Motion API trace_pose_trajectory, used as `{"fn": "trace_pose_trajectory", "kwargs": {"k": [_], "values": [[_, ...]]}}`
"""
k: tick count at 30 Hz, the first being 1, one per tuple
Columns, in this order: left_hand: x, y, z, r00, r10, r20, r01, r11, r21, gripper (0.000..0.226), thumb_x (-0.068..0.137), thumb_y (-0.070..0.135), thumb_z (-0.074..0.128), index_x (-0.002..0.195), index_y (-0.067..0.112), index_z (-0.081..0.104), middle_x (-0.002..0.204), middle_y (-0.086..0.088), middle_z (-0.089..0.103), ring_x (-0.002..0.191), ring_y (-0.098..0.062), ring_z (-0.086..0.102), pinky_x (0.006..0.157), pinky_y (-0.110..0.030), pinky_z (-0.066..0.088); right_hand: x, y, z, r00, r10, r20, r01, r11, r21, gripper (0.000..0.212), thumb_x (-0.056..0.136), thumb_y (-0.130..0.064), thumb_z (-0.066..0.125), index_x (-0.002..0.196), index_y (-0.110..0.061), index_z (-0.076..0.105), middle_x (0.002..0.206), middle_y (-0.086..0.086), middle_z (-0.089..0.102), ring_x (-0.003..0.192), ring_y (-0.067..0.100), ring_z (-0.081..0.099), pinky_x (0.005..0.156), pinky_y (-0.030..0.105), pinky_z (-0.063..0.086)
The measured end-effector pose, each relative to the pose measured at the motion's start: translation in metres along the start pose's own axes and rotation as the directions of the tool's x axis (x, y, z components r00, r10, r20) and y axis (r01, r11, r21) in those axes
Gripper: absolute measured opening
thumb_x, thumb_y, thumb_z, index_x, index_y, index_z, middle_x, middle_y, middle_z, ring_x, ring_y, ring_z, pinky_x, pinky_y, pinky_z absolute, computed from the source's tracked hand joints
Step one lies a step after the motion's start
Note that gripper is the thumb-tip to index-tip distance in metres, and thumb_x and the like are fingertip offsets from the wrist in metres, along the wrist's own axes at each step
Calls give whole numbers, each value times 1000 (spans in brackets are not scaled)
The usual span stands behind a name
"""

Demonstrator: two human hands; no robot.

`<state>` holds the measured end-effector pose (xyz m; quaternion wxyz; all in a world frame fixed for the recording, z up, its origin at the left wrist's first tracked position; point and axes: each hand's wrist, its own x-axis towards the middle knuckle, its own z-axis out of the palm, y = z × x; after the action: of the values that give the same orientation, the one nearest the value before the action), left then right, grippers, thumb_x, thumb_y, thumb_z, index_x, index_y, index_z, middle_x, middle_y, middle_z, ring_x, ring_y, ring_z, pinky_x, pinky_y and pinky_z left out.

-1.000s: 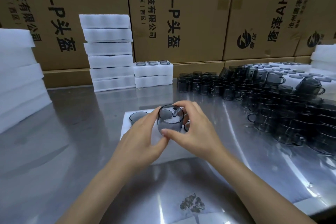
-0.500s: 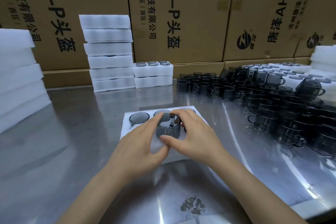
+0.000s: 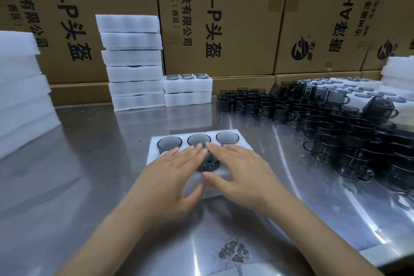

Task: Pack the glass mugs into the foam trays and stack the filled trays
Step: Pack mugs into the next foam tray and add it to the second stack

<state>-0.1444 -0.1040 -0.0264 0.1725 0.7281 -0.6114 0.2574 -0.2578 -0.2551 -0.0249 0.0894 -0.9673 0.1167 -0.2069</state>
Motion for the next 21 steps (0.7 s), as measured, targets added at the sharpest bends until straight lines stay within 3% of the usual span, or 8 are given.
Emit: {"fn": "trace_pose_trajectory", "kwargs": {"k": [3, 7, 13, 17, 21], "values": [[-4, 0, 4, 999, 3, 38, -4, 999, 43, 58, 67, 30, 65, 121, 5, 64, 125, -9, 62, 107, -24, 65, 89, -47, 47, -1, -3, 4, 998, 10, 55, -6, 998, -60, 72, 86, -68, 35, 149, -34, 23, 155, -19, 19, 144, 4, 12, 117, 34, 9], [-3, 2, 3, 998, -21, 63, 17, 998, 63, 60, 67, 32, 62, 121, 7, 64, 126, -7, 61, 109, -22, 64, 90, -46, 46, -2, -2, 7, 999, 9, 52, -6, 997, -71, 78, 83, -74, 31, 149, -34, 20, 156, -18, 15, 144, 4, 8, 117, 37, 7], [-5, 7, 1, 992, -69, 105, 62, 996, 63, 58, 77, 39, 49, 125, 9, 61, 130, -4, 59, 112, -21, 62, 93, -47, 46, -3, -5, 6, 998, 16, -59, -16, 1000, 1, 71, 84, -75, 28, 143, -36, 36, 149, -20, 34, 138, 3, 23, 111, 26, 12], [-7, 4, -3, 992, -86, 96, 85, 996, 8, 59, 84, 46, 39, 130, 14, 57, 133, 1, 56, 119, -17, 57, 101, -43, 38, 2, 13, -5, 940, 248, -233, -149, 916, 372, 50, 89, -60, 38, 123, -30, 60, 119, -19, 59, 119, 3, 45, 99, 22, 33], [-12, -11, -5, 965, -261, 22, 260, 949, -176, 60, 87, 57, 32, 134, 26, 52, 137, 18, 48, 128, 0, 42, 109, -30, 30, -2, 66, -18, 787, 521, -330, -489, 853, 180, 39, 95, -34, 46, 131, -18, 53, 143, 1, 45, 131, 23, 35, 105, 35, 31]]}}
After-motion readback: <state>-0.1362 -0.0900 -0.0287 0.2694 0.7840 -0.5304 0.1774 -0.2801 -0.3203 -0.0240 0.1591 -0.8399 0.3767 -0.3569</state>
